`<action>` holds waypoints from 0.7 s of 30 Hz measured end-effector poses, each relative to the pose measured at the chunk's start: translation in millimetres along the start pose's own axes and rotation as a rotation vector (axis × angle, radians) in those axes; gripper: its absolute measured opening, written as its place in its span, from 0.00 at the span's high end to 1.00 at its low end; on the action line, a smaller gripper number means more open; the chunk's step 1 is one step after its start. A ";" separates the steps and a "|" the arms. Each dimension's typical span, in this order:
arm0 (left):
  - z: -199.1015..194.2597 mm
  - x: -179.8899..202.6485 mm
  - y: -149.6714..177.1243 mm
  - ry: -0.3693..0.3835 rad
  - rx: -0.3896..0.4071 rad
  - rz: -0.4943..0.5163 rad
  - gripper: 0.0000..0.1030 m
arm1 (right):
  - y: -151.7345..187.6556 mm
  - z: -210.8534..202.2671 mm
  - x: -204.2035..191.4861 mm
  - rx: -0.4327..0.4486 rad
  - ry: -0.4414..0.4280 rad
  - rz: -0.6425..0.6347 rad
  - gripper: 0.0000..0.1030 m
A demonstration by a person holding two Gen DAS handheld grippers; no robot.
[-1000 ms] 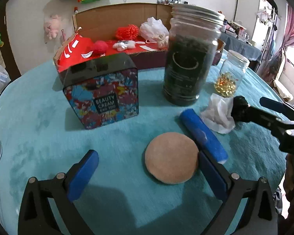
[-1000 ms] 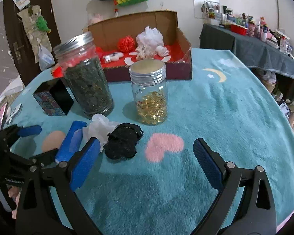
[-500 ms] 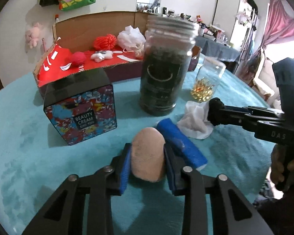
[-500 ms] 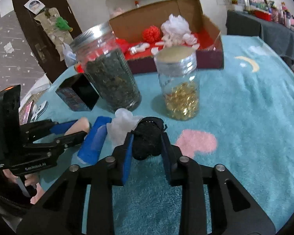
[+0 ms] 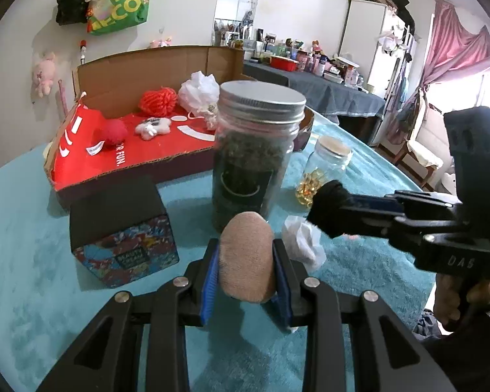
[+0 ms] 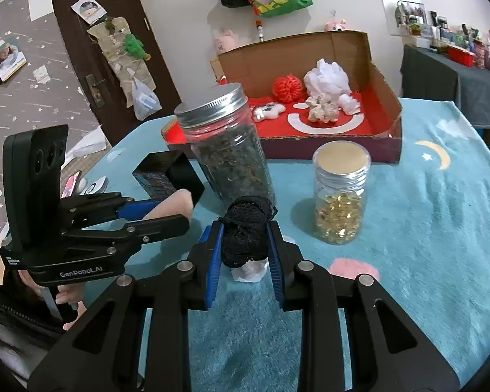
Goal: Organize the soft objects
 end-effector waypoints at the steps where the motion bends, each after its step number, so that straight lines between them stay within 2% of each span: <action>1: 0.5 0.2 -0.8 0.002 0.001 -0.001 0.68 | 0.3 1.6 0.1 -0.002 -0.003 0.000 0.76; 10: 4.0 1.9 -2.6 0.018 -0.003 0.000 0.68 | -0.5 4.5 -1.3 -0.006 -0.014 0.000 0.76; 21: -3.9 -6.6 8.0 0.001 -0.016 -0.021 0.68 | 6.6 4.1 8.6 -0.024 -0.007 0.017 0.76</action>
Point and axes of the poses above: each gripper's, at about its wrist camera, not at the fingertips, and z roughly the way its jaws point, x to its right, y to its underside, the point moved 9 cm from there along z, roughly the way its jaws point, and after that the axes turned 15 degrees about y, right-handed, at the moved point
